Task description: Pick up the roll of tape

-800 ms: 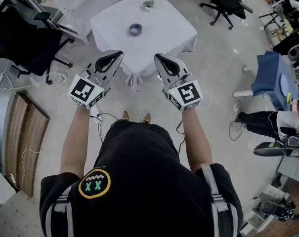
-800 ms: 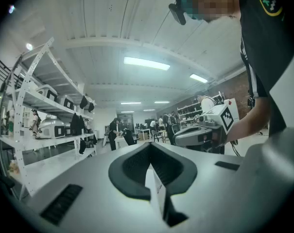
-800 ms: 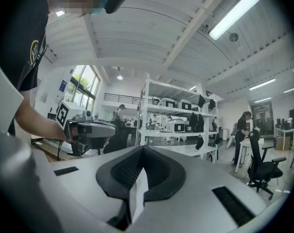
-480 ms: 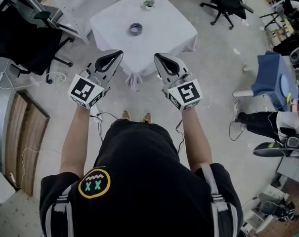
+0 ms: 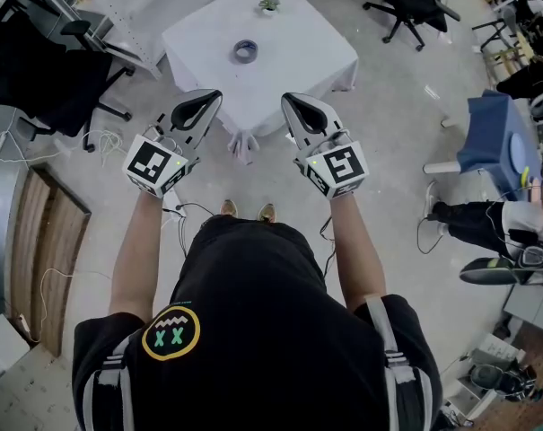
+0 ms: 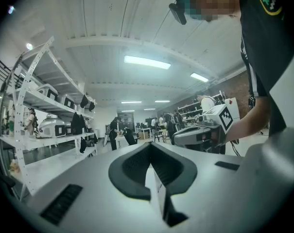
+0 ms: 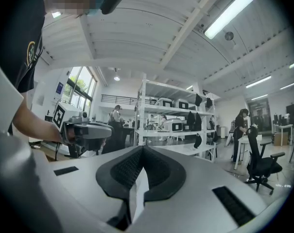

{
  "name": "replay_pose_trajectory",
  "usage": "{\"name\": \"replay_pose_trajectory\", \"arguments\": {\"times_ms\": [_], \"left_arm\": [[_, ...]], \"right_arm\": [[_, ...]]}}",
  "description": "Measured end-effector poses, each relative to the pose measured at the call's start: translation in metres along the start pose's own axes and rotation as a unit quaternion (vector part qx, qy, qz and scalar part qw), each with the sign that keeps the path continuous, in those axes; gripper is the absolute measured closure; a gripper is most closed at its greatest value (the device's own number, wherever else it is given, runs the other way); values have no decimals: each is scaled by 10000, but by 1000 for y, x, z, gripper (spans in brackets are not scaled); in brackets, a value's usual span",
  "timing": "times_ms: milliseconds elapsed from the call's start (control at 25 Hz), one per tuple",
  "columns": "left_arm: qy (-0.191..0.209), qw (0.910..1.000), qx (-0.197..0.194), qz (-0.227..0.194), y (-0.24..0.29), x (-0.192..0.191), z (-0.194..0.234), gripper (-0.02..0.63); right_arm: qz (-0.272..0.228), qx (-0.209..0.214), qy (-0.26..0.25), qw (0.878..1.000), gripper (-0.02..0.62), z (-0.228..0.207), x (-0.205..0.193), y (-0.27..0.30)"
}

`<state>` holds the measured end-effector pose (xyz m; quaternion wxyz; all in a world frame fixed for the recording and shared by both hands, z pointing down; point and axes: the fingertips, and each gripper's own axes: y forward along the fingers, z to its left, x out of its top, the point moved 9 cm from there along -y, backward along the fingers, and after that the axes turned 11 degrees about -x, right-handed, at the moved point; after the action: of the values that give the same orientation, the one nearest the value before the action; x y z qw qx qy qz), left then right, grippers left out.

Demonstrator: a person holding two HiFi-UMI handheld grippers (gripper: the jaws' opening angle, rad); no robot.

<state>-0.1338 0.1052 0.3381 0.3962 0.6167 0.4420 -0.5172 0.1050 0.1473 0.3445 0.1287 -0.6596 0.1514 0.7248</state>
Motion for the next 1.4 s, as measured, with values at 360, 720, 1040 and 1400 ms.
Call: {"name": "replay_pose_trajectory", "arguments": {"times_ms": [360,720,1040,1400], "left_arm": [[-30,10000,36,-5,-1,-3,0,589],[-31,10000,39,6,0,-5,-1,589],[-38,10000,36,16,1,-4,0,589],[-43,10000,44,50,3,-4,-1,589]], "right_arm": [[25,14,44,10000,540,0,-5,3],[-2,65,28,10000,510,-1,-6,0],[-3,175,83,9998,398,-2,-4,0],[142,415,149,9989,143,0,-8,2]]}}
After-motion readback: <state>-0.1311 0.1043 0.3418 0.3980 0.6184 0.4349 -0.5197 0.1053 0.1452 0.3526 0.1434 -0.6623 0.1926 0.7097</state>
